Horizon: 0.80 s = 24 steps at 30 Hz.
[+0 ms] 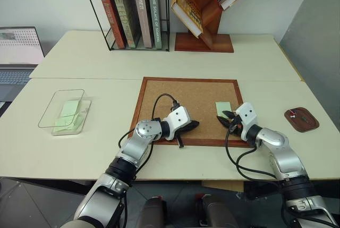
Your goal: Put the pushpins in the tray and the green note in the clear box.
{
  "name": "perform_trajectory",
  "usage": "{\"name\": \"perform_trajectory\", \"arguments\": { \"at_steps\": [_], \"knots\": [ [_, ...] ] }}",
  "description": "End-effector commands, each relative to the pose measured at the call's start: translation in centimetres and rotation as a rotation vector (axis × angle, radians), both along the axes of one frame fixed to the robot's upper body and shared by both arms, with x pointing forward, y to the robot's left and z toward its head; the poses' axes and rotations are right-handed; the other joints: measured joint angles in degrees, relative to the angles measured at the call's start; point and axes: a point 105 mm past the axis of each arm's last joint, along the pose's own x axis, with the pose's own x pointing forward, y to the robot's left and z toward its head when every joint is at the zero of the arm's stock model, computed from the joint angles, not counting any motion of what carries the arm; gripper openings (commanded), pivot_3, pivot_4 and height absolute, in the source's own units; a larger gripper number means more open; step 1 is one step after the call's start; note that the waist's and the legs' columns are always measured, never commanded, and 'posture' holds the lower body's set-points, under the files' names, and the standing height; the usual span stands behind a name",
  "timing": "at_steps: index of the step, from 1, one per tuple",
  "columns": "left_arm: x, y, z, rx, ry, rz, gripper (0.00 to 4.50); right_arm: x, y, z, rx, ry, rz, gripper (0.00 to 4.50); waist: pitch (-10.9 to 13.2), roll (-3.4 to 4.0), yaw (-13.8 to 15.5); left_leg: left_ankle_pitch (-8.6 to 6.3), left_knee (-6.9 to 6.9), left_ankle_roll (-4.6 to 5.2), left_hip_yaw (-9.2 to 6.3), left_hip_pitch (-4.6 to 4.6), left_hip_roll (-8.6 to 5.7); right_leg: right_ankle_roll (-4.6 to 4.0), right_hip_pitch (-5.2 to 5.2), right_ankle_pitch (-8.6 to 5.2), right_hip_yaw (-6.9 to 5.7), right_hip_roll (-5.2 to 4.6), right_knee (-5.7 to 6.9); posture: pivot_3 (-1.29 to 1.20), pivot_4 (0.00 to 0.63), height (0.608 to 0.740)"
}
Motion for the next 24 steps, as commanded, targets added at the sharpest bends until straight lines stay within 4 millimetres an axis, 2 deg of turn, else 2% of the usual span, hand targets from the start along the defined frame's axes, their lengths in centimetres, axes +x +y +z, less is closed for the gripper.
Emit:
{"name": "perform_trajectory", "arguments": {
  "at_steps": [1, 3, 7, 14, 18, 21, 24],
  "knots": [
    [-0.4, 0.8, -2.1, 0.057, 0.067, 0.015, 0.00, 0.3, 0.0, 0.8, 0.007, -0.033, -0.004, 0.50, 0.00, 0.00, 0.00, 0.00, 0.00, 0.00, 0.00, 0.00, 0.00, 0.00, 0.00, 0.00, -0.01, 0.00, 0.00, 0.00, 0.150, 0.740],
    [-0.4, 0.8, -2.1, 0.057, 0.067, 0.015, 0.00, 0.3, 0.0, 0.9, 0.009, -0.033, -0.004, 0.06, 0.00, 0.00, 0.00, 0.00, 0.00, 0.00, 0.00, 0.00, 0.01, 0.00, 0.00, 0.00, 0.00, 0.00, 0.00, 0.00, 0.150, 0.740],
    [-0.5, 0.8, -2.1, 0.058, 0.068, 0.014, 0.00, 0.1, 0.3, 1.6, 0.022, -0.060, 0.012, 0.06, 0.00, 0.00, 0.00, 0.00, 0.01, 0.00, 0.02, 0.01, 0.01, 0.02, 0.00, 0.01, 0.02, 0.00, 0.00, 0.00, 0.150, 0.740],
    [-0.4, 0.7, -2.1, 0.053, 0.072, 0.016, 0.00, -0.4, 1.7, 5.0, 0.024, -0.173, 0.093, 0.06, 0.01, 0.01, 0.00, 0.00, 0.00, 0.00, 0.02, -0.03, 0.00, 0.04, -0.04, 0.02, 0.02, 0.00, 0.01, 0.00, 0.150, 0.740],
    [-0.3, 0.7, -1.9, 0.038, 0.079, 0.020, 0.00, -0.8, 1.9, 5.9, -0.005, -0.204, 0.120, 0.06, 0.00, 0.00, 0.00, 0.00, 0.00, 0.00, 0.00, -0.02, 0.00, 0.04, -0.02, 0.03, -0.02, 0.00, 0.00, 0.00, 0.150, 0.740],
    [0.1, 0.5, -1.2, 0.008, 0.076, 0.037, 0.00, -1.0, 2.0, 6.6, -0.025, -0.226, 0.138, 0.06, 0.00, 0.00, 0.00, 0.00, 0.01, 0.00, 0.01, -0.01, 0.00, 0.04, -0.01, 0.03, 0.00, 0.00, -0.02, 0.00, 0.150, 0.740],
    [0.6, 0.2, 0.5, -0.056, 0.071, 0.055, 0.00, -1.3, 2.0, 7.2, -0.036, -0.243, 0.153, 0.06, 0.01, 0.00, 0.00, 0.00, 0.01, 0.00, 0.02, -0.02, -0.01, 0.04, -0.02, 0.03, 0.01, 0.00, -0.02, 0.00, 0.150, 0.740]
  ]
}}
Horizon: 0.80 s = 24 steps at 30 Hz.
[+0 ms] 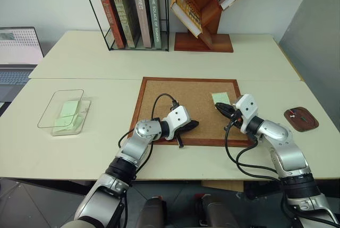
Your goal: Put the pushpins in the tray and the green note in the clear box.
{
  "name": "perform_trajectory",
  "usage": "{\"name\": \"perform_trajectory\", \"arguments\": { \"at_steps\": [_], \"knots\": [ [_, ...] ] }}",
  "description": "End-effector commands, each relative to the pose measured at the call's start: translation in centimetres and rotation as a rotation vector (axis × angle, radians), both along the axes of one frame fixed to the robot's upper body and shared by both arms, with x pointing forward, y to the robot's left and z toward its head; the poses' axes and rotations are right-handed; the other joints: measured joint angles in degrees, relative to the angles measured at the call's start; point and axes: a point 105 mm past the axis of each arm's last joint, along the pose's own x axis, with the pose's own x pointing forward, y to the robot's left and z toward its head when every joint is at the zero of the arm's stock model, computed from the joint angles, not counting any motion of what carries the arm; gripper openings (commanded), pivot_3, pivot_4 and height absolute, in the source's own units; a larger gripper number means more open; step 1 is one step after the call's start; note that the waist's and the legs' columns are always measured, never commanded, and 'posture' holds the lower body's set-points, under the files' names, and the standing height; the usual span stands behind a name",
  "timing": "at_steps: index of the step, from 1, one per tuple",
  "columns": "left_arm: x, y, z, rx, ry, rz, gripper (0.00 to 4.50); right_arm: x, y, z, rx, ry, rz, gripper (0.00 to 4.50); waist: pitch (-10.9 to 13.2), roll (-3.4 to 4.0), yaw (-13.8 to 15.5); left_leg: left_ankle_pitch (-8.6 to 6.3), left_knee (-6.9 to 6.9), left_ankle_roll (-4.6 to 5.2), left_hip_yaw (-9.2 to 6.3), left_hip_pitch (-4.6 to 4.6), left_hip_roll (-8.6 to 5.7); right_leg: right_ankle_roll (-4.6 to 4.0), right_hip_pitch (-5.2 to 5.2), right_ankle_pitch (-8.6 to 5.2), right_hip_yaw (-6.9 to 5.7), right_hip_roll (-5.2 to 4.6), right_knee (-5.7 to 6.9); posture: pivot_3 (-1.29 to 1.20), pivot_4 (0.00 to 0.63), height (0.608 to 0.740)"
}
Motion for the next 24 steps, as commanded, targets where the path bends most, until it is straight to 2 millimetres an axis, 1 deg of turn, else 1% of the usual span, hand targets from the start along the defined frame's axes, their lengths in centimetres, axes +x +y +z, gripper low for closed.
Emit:
{"name": "perform_trajectory", "arguments": {
  "at_steps": [1, 4, 6, 7, 9, 11, 12, 14, 15, 20, 22, 24],
  "knots": [
    [0.6, 0.1, 1.0, -0.065, 0.049, 0.050, 0.00, -0.6, 0.3, 2.5, -0.011, -0.089, 0.041, 0.06, 0.00, 0.00, 0.00, 0.00, 0.00, 0.00, -0.01, 0.00, 0.00, 0.00, 0.00, 0.00, 0.00, 0.00, 0.00, 0.00, 0.150, 0.740],
    [1.1, 0.4, 2.5, -0.141, 0.089, 0.087, 0.00, -0.7, 0.3, 2.9, -0.031, -0.109, 0.049, 0.06, 0.03, -0.04, 0.00, 0.00, 0.01, 0.00, -0.02, -0.01, 0.00, 0.00, -0.01, 0.00, -0.02, 0.00, 0.01, 0.00, 0.150, 0.740],
    [1.4, 0.7, 3.5, -0.195, 0.127, 0.115, 0.39, -0.7, 0.4, 3.0, -0.050, -0.123, 0.055, 0.00, 0.07, -0.10, -0.01, 0.00, 0.01, 0.00, -0.02, -0.03, 0.01, 0.01, -0.04, 0.00, -0.02, 0.00, 0.02, 0.00, 0.150, 0.740],
    [1.4, 0.8, 3.9, -0.211, 0.143, 0.118, 0.48, -0.8, 0.4, 3.0, -0.062, -0.129, 0.058, 0.00, 0.09, -0.13, -0.04, 0.00, 0.01, 0.00, -0.02, -0.04, 0.01, 0.01, -0.05, 0.01, -0.02, 0.00, 0.02, 0.00, 0.150, 0.740],
    [1.2, 1.0, 4.6, -0.249, 0.179, 0.122, 0.93, -0.9, 0.5, 2.8, -0.089, -0.144, 0.066, 0.00, 0.10, -0.13, -0.04, 0.00, 0.00, 0.00, -0.02, -0.07, 0.01, 0.02, -0.08, 0.01, -0.02, 0.01, 0.02, 0.00, 0.150, 0.740],
    [1.2, 1.3, 5.2, -0.281, 0.206, 0.136, 1.25, -0.9, 0.6, 2.7, -0.107, -0.156, 0.071, 0.00, 0.10, -0.13, -0.04, 0.00, -0.02, 0.00, -0.02, -0.09, 0.00, 0.02, -0.09, 0.01, -0.02, 0.01, 0.01, 0.00, 0.150, 0.740],
    [1.2, 1.4, 5.4, -0.306, 0.228, 0.150, 1.50, -0.9, 0.6, 2.6, -0.115, -0.165, 0.071, 0.00, 0.10, -0.13, -0.04, 0.00, -0.04, -0.01, -0.02, -0.10, 0.00, 0.01, -0.09, 0.01, -0.02, 0.01, -0.01, 0.00, 0.150, 0.740],
    [1.2, 1.7, 5.8, -0.363, 0.283, 0.179, 1.77, -0.9, 0.7, 2.6, -0.140, -0.189, 0.075, 0.00, 0.11, -0.14, -0.04, -0.01, -0.05, -0.01, -0.01, -0.10, 0.00, 0.01, -0.09, 0.01, 0.00, 0.01, -0.04, 0.00, 0.150, 0.740],
    [1.2, 1.7, 6.0, -0.391, 0.312, 0.189, 1.99, -0.9, 0.7, 2.6, -0.149, -0.202, 0.076, 0.00, 0.11, -0.14, -0.04, -0.01, -0.04, -0.01, -0.01, -0.11, 0.00, 0.01, -0.09, 0.01, 0.00, 0.01, -0.05, 0.00, 0.150, 0.740],
    [0.9, 1.3, 7.1, -0.562, 0.487, 0.214, 2.96, -0.8, 0.9, 2.9, -0.183, -0.266, 0.083, 0.00, 0.13, -0.18, -0.04, -0.01, -0.01, -0.01, -0.01, -0.11, 0.00, 0.02, -0.08, 0.01, 0.00, 0.01, -0.04, 0.00, 0.150, 0.740],
    [1.0, 1.0, 7.3, -0.617, 0.546, 0.234, 3.29, -0.9, 1.0, 3.1, -0.208, -0.300, 0.092, 0.00, 0.13, -0.18, -0.03, -0.01, 0.00, -0.01, -0.02, -0.11, -0.01, 0.03, -0.08, 0.02, 0.00, 0.00, -0.03, 0.00, 0.150, 0.740],
    [1.0, 0.6, 7.3, -0.650, 0.594, 0.244, 3.71, -0.9, 1.1, 3.3, -0.236, -0.335, 0.102, 0.00, 0.14, -0.19, -0.03, -0.01, 0.01, -0.01, -0.02, -0.10, -0.01, 0.03, -0.07, 0.02, 0.00, 0.00, -0.03, 0.00, 0.150, 0.740]
  ]
}}
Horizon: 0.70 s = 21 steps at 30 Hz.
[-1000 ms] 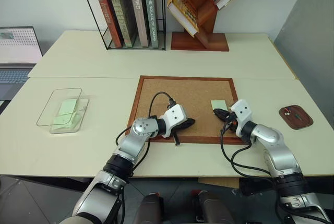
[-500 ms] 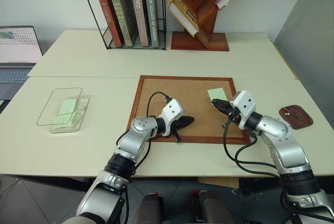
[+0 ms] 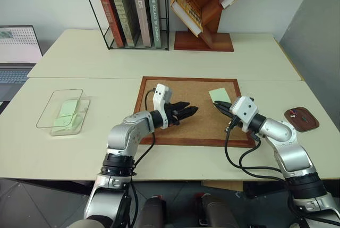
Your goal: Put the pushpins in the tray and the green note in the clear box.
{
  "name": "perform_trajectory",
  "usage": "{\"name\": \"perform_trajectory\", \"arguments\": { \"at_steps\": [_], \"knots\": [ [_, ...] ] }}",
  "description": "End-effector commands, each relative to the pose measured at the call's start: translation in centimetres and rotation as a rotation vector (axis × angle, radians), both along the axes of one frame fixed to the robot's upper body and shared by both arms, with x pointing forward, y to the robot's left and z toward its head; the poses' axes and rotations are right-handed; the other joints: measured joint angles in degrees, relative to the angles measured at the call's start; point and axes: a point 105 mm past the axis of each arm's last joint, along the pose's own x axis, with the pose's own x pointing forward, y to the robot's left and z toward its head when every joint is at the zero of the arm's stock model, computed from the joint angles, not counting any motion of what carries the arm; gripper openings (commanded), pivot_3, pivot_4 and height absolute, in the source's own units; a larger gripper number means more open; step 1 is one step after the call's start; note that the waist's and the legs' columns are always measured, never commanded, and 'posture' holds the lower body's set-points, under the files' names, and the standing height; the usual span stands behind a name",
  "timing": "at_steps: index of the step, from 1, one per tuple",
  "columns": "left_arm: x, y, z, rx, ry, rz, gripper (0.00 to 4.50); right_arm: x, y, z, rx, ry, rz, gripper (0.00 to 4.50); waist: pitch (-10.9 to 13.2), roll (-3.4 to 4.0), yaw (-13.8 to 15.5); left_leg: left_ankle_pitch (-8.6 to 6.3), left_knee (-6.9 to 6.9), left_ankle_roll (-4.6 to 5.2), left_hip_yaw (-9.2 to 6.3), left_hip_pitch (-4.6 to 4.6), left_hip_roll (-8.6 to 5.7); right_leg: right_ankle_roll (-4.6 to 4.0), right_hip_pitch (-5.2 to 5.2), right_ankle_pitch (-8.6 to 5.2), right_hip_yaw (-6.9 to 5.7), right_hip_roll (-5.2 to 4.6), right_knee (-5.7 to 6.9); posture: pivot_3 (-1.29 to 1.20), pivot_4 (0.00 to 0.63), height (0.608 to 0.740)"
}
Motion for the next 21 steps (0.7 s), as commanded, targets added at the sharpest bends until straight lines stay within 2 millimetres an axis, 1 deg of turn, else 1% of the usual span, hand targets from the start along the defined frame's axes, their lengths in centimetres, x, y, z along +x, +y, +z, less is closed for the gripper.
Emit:
{"name": "perform_trajectory", "arguments": {
  "at_steps": [1, 3, 4, 5, 10, 14, 17, 21],
  "knots": [
    [0.1, -0.7, 1.6, -0.096, 0.047, 0.011, 3.92, -0.1, 0.3, 1.7, -0.061, -0.130, 0.031, 0.00, 0.00, 0.00, 0.00, 0.00, 0.00, 0.00, 0.00, 0.00, 0.00, 0.00, 0.00, 0.00, 0.00, 0.00, 0.01, 0.00, 0.150, 0.740],
    [0.3, -1.2, 1.9, -0.157, 0.097, 0.005, 4.21, -0.2, 0.5, 1.8, -0.085, -0.162, 0.042, 0.00, 0.00, -0.01, 0.00, 0.00, -0.01, 0.00, 0.00, 0.01, 0.00, 0.00, 0.00, 0.00, 0.01, 0.00, 0.01, 0.00, 0.150, 0.740],
    [0.3, -1.4, 2.1, -0.181, 0.116, -0.004, 4.44, -0.2, 0.6, 1.8, -0.094, -0.171, 0.048, 0.00, 0.01, -0.01, 0.00, 0.00, -0.01, 0.00, 0.00, 0.00, 0.00, 0.00, 0.00, 0.00, 0.00, 0.00, 0.00, 0.00, 0.150, 0.740],
    [0.3, -1.6, 2.2, -0.204, 0.132, -0.012, 4.47, -0.2, 0.7, 1.9, -0.101, -0.178, 0.053, 0.00, 0.01, -0.03, 0.01, 0.00, 0.00, 0.00, -0.01, 0.00, -0.01, 0.00, 0.00, 0.00, 0.00, 0.00, 0.01, 0.00, 0.150, 0.740],
    [1.0, -2.5, 2.5, -0.263, 0.180, -0.012, 4.47, -0.6, 1.1, 1.8, -0.130, -0.199, 0.079, 0.00, 0.02, -0.03, 0.01, 0.00, 0.00, -0.01, 0.00, 0.01, -0.03, 0.00, 0.01, 0.00, 0.02, 0.00, 0.01, 0.00, 0.150, 0.740],
    [0.9, -3.5, 2.6, -0.289, 0.208, -0.048, 4.47, -0.8, 1.5, 1.8, -0.136, -0.207, 0.093, 0.00, 0.02, -0.04, 0.00, 0.01, 0.00, -0.01, 0.00, 0.01, -0.03, 0.00, 0.01, 0.00, 0.02, 0.00, 0.01, 0.00, 0.150, 0.740],
    [1.2, -4.0, 2.6, -0.313, 0.224, -0.051, 4.47, -1.1, 1.9, 1.8, -0.145, -0.212, 0.111, 0.00, 0.02, -0.04, 0.02, 0.01, 0.00, -0.01, 0.00, 0.01, -0.04, 0.00, 0.01, 0.00, 0.02, 0.00, 0.02, 0.00, 0.150, 0.740],
    [1.3, -4.6, 3.1, -0.348, 0.228, -0.082, 4.47, -1.4, 2.2, 1.7, -0.151, -0.214, 0.123, 0.00, 0.03, -0.05, 0.02, 0.01, 0.01, -0.01, 0.01, 0.01, -0.04, 0.00, 0.01, 0.00, 0.03, 0.00, 0.02, 0.00, 0.150, 0.740]
  ]
}}
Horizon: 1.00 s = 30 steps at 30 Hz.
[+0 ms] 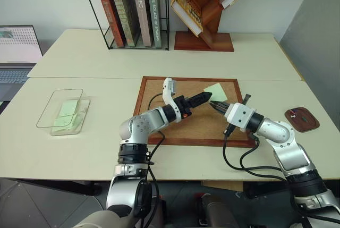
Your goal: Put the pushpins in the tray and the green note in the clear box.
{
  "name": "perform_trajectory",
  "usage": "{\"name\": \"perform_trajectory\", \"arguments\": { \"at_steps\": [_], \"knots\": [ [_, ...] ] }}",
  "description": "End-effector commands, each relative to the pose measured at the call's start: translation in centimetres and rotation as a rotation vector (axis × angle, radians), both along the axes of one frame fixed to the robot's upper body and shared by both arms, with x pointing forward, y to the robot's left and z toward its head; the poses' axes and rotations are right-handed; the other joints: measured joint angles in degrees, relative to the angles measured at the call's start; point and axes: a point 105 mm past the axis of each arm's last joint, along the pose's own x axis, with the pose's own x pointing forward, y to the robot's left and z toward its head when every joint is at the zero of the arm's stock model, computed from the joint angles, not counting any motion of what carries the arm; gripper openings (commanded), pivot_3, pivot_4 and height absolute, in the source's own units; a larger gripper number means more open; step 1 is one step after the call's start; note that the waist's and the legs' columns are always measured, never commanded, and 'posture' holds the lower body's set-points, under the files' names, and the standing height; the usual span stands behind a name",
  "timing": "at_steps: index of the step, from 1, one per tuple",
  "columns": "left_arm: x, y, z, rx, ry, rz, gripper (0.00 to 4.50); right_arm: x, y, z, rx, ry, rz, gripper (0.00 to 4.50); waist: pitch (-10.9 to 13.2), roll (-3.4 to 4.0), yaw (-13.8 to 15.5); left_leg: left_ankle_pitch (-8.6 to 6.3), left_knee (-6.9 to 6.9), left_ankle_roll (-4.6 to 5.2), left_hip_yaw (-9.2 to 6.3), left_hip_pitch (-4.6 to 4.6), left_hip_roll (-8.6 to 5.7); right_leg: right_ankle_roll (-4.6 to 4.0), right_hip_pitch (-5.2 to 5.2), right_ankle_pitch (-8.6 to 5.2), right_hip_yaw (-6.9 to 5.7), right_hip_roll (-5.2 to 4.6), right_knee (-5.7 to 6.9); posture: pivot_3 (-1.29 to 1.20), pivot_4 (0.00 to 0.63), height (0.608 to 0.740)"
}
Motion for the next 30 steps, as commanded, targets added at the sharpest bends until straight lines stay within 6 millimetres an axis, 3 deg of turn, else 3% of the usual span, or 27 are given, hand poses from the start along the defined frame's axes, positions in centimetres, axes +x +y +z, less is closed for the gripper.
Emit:
{"name": "perform_trajectory", "arguments": {
  "at_steps": [1, 4, 7, 22, 30],
  "knots": [
    [0.0, -1.1, 2.1, -0.076, -0.047, -0.043, 4.47, -0.7, 0.8, 1.4, -0.011, -0.064, 0.042, 0.00, 0.01, -0.01, 0.00, 0.00, 0.00, 0.00, 0.00, 0.00, 0.00, 0.00, -0.01, 0.00, 0.00, 0.00, 0.00, 0.00, 0.150, 0.740],
    [0.0, -1.3, 2.2, -0.087, -0.047, -0.054, 4.47, -0.8, 1.0, 1.3, -0.010, -0.063, 0.047, 0.00, 0.01, -0.01, 0.00, 0.00, 0.00, 0.00, -0.01, -0.01, 0.00, 0.00, 0.00, 0.00, -0.01, 0.00, 0.00, 0.00, 0.150, 0.740],
    [0.0, -1.3, 2.2, -0.092, -0.045, -0.054, 4.12, -0.9, 1.1, 1.3, -0.009, -0.061, 0.052, 0.00, 0.01, -0.01, -0.02, 0.00, 0.00, 0.00, 0.01, 0.00, 0.00, 0.00, 0.00, 0.00, 0.01, 0.00, 0.00, 0.00, 0.150, 0.740],
    [-0.3, -1.2, 2.1, -0.088, -0.073, -0.067, 1.42, -1.2, 1.5, 1.3, -0.005, -0.058, 0.067, 0.00, 0.01, -0.01, -0.01, 0.00, 0.01, -0.01, 0.00, 0.00, 0.00, 0.00, 0.00, 0.00, 0.02, 0.00, 0.01, 0.00, 0.150, 0.740],
    [-0.5, -1.0, 0.9, -0.022, -0.098, -0.067, 0.01, -1.2, 1.7, 1.3, -0.001, -0.057, 0.074, 0.00, 0.01, -0.01, -0.01, 0.00, 0.01, -0.01, 0.00, 0.01, 0.01, -0.01, 0.00, 0.01, 0.02, 0.00, 0.02, 0.00, 0.150, 0.740]
  ]
}}
